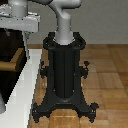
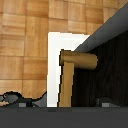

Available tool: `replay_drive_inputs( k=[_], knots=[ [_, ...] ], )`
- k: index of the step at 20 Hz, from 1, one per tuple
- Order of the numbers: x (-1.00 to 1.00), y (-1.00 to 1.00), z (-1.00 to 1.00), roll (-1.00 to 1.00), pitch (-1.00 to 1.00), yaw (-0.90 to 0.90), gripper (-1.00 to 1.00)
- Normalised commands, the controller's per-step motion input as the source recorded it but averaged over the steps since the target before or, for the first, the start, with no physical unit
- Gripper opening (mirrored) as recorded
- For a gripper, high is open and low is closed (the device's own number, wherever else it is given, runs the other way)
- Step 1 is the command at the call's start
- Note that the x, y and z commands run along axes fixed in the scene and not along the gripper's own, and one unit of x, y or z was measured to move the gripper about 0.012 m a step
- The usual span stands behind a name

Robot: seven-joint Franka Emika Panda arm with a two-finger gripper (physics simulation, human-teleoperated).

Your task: Open the door by pressing down and pulling on the handle.

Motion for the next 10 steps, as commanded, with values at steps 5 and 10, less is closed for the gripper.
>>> replay_drive_inputs(
  k=[5, 10],
  knots=[
    [0.2, 0.0, 0.0, 0.0, 0.0, 0.0, 1.0],
    [0.2, 0.0, 0.0, 0.0, 0.0, 0.0, 1.0]
  ],
)
